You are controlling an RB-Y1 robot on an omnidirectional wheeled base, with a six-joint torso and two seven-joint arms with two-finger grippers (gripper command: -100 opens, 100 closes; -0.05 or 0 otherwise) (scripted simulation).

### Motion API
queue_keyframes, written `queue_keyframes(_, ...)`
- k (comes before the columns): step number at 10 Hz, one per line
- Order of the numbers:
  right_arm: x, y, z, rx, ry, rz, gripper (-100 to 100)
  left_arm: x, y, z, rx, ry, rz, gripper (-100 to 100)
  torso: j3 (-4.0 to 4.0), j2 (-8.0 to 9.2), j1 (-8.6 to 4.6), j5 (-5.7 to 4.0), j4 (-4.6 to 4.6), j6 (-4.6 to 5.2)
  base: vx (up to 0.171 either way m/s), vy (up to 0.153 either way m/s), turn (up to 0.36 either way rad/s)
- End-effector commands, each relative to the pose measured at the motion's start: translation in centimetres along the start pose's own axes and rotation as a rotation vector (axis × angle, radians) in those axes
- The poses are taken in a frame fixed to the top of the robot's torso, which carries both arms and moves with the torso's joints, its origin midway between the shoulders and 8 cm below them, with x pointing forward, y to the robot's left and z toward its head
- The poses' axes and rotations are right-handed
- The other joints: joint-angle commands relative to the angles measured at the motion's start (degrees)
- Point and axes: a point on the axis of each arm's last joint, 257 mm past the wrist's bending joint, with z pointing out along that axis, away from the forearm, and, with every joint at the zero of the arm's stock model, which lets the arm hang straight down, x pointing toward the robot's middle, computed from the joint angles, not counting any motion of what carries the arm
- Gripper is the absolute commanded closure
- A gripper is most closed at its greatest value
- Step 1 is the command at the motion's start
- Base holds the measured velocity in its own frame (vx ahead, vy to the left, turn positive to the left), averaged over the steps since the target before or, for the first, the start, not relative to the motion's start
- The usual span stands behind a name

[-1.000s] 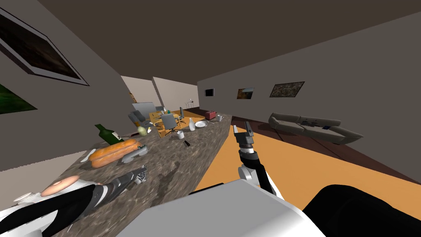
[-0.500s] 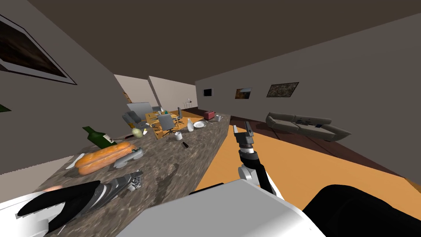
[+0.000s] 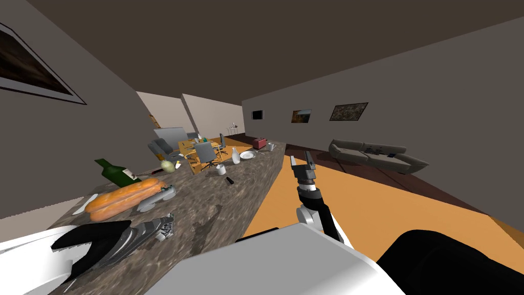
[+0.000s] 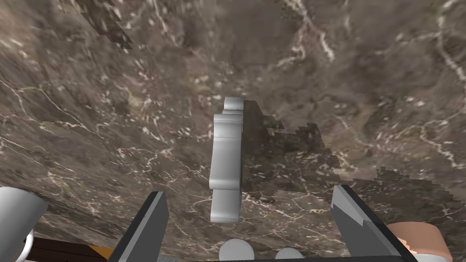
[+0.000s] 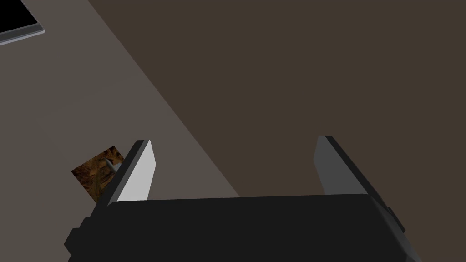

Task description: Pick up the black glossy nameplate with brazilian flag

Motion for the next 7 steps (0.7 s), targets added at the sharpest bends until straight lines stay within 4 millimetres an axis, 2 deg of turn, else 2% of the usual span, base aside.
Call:
queue_keyframes(1, 0.0, 0.0, 0.0, 0.000, 0.000, 0.000, 0, 0.0, 0.6, 0.0, -0.039, 0.009, 0.015, -100, 0.00, 0.00, 0.00, 0.00, 0.00, 0.00, 0.004, -0.001, -0.092)
queue_keyframes(3, 0.0, 0.0, 0.0, 0.000, 0.000, 0.000, 0, 0.0, 0.7, 0.0, -0.048, 0.011, 0.020, -100, -0.02, -0.03, -0.03, -0.01, -0.01, -0.01, 0.001, -0.001, -0.013)
queue_keyframes(4, 0.0, 0.0, 0.0, 0.000, 0.000, 0.000, 0, -0.1, 0.8, 0.0, -0.051, 0.012, 0.020, 0, 0.00, -0.01, -0.03, 0.00, 0.00, -0.02, 0.000, 0.000, 0.000)
queue_keyframes(5, 0.0, 0.0, 0.0, 0.000, 0.000, 0.000, 0, 0.2, 2.1, 0.4, -0.056, 0.009, 0.007, -100, 0.00, 0.00, -0.02, 0.00, 0.00, -0.02, 0.016, -0.016, -0.083)
queue_keyframes(6, 0.0, 0.0, 0.0, 0.000, 0.000, 0.000, 0, 0.2, 2.1, 0.4, -0.056, 0.009, 0.007, -100, -0.02, -0.05, -0.06, 0.00, -0.01, 0.00, 0.020, -0.015, -0.043)
queue_keyframes(7, 0.0, 0.0, 0.0, 0.000, 0.000, 0.000, 0, 0.4, 3.1, 0.7, -0.059, 0.008, -0.001, -100, -0.03, -0.05, -0.07, -0.01, -0.01, -0.02, 0.022, -0.019, -0.058)
